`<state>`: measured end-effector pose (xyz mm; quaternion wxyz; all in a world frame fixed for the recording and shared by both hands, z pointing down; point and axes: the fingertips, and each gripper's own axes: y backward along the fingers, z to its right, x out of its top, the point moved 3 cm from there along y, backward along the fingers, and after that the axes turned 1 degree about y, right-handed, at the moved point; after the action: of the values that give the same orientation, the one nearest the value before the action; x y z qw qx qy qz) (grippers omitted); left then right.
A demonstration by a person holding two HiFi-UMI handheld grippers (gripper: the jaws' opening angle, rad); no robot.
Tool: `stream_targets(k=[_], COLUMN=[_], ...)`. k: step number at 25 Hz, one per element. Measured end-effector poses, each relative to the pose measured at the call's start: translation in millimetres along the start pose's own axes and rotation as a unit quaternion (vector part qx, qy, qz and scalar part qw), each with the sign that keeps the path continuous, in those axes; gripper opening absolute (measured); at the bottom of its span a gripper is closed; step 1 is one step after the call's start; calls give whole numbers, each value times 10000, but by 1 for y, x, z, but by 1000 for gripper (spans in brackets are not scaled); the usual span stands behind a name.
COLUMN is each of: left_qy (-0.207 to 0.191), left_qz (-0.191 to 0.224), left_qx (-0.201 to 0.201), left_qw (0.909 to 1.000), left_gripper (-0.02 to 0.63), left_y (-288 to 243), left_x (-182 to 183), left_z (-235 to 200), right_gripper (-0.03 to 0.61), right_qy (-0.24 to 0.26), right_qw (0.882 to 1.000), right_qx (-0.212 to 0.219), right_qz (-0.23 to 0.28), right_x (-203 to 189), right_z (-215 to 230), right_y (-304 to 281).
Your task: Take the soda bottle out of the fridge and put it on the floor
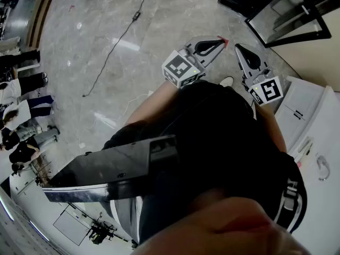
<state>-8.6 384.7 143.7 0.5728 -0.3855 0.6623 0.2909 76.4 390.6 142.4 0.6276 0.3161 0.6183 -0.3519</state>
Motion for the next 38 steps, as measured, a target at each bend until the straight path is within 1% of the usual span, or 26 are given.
stream_targets(k=[4, 12, 16, 22, 26, 33, 35, 38], left_qy=[4, 51, -16, -138, -83, -194, -261, -224], left_qz=[-55, -91, -64, -68, -73, -154, -202, -205], left_qx=[24, -1, -24, -38, 50, 224, 290, 351], left_qw=[10000, 9999, 10000, 9999, 9999, 9994, 9990, 9989], left_gripper=[-2, -2, -2, -2, -2, -2, -2, -2], left_y=[0, -2, -10, -26, -41, -67, -74, -80], left_x=[-3, 4, 7, 6, 9, 5, 1, 0], left_z=[0, 2, 4, 11, 18, 34, 33, 28], right_gripper=[12, 12, 12, 12, 12, 12, 12, 12], right_qy=[29, 96, 207, 101, 50, 4, 8, -25], right_qw=[10000, 10000, 9997, 9998, 9997, 9995, 9996, 9997], right_qx=[49, -13, -60, -145, -169, -99, -53, 5], right_qz=[-11, 13, 112, 111, 151, 295, 284, 254], right_x=[-1, 7, 10, 5, 5, 4, -1, -7], right_z=[-1, 1, 7, 23, 39, 62, 70, 78], right_y=[1, 5, 12, 25, 36, 61, 63, 61])
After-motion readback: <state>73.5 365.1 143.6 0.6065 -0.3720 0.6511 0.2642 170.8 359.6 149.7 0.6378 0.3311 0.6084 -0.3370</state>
